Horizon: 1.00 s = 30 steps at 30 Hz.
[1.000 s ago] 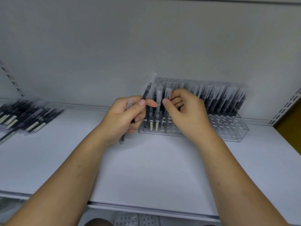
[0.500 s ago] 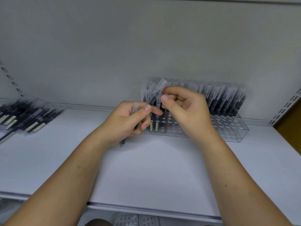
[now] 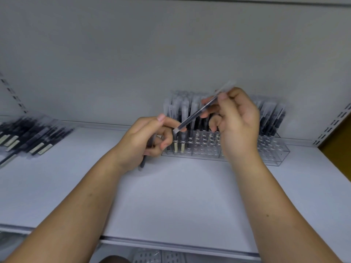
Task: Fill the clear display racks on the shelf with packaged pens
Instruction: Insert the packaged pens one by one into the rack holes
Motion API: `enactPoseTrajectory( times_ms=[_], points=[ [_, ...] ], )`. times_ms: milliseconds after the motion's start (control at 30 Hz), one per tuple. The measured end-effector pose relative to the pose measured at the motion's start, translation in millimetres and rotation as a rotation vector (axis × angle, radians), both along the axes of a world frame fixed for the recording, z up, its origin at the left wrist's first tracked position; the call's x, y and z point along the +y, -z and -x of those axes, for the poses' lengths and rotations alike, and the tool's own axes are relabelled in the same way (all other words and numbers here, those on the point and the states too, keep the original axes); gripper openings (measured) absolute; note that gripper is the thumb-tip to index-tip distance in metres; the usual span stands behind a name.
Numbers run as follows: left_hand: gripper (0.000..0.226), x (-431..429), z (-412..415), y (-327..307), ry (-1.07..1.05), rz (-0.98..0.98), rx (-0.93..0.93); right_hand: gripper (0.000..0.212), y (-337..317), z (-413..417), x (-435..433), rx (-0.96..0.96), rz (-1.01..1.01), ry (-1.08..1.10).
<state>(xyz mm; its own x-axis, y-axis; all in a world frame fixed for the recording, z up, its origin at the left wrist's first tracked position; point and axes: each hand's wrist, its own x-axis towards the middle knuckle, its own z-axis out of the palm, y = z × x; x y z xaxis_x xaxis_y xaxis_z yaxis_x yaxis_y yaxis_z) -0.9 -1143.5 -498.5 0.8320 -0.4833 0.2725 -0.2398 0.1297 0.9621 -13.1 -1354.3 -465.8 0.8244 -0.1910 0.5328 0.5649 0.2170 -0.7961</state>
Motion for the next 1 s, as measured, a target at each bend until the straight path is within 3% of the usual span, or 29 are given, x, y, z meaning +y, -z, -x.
enactPoseTrajectory(
  times_ms=[100,267,433,800,1000],
  points=[
    [0.052,1,-2,-1,0.041,0.073,0.041,0.01,0,-4,-7,-0.003,-0.041,0.109],
    [0.037,2,-2,-5,0.01,0.193,0.083,0.012,11,-8,-6,-0.021,0.297,0.215],
    [0.031,0,0,-7,-0.039,0.26,0.066,0.019,13,-7,-5,-0.056,0.394,0.238],
    [0.027,-8,2,-9,-0.278,0.182,-0.062,0.004,22,-6,-2,0.017,0.688,0.202],
    [0.03,-8,3,-9,-0.466,0.028,-0.235,0.01,23,-7,-2,0.036,0.684,0.206]
  ],
)
